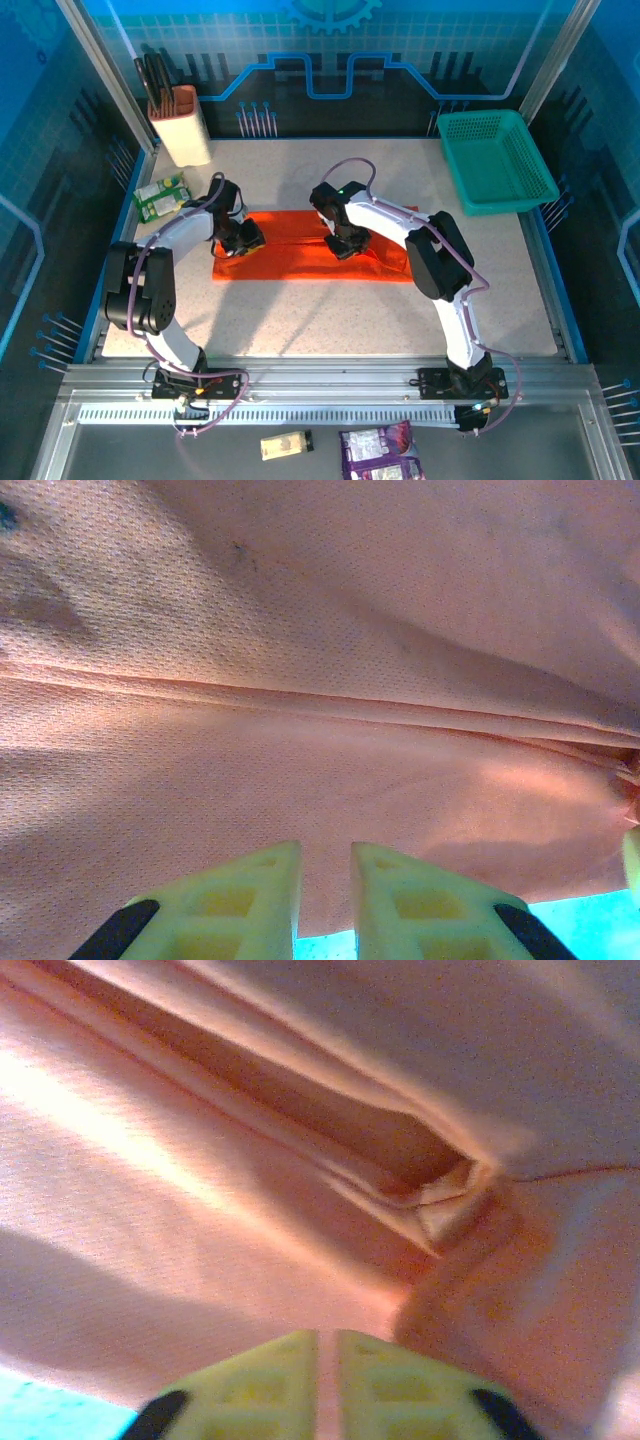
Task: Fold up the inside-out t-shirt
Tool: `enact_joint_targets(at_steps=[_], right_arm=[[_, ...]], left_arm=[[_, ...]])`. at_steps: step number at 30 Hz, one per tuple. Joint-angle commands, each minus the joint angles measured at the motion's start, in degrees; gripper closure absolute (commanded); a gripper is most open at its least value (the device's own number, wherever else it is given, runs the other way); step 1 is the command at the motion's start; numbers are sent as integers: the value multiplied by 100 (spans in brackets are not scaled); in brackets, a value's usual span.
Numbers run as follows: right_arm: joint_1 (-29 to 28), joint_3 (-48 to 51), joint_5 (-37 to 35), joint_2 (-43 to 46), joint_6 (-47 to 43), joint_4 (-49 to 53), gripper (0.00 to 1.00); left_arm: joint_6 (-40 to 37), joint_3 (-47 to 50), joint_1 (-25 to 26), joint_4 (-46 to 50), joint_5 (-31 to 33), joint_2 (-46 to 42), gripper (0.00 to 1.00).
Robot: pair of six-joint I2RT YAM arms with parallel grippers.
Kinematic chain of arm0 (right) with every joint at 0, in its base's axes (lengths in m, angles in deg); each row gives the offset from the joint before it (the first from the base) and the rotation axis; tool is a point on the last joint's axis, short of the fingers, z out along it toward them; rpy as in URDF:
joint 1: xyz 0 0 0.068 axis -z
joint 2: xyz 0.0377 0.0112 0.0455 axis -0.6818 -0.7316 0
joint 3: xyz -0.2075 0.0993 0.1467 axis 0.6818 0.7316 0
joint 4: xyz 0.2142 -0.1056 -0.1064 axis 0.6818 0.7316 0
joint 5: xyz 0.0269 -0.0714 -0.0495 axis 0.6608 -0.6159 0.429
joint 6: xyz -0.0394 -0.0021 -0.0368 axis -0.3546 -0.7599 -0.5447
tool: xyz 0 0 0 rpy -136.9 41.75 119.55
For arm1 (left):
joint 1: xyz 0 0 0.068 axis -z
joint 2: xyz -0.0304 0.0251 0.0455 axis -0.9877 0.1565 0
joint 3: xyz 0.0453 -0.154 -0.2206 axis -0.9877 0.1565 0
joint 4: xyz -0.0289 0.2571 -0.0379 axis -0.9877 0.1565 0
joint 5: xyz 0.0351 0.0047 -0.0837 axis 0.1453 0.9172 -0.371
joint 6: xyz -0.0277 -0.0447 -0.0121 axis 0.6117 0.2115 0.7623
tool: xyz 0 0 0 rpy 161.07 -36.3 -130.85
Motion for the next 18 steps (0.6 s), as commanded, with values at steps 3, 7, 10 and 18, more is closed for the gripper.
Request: enact_joint_targets(at_steps=[3, 7, 10, 18], right_arm=[[108, 40, 549, 515, 174, -65, 80], [462, 151, 824, 824, 180, -205, 84], [757, 351, 941, 985, 187, -344, 87], [1357, 1155, 1710, 978, 266, -997, 92]], left_arm=[[-132, 33, -42, -10, -194, -122, 79], [-85, 16, -42, -45, -251, -112, 79], [-66, 6, -42, -63, -307, -121, 79], [15, -2, -25, -131, -453, -122, 79]])
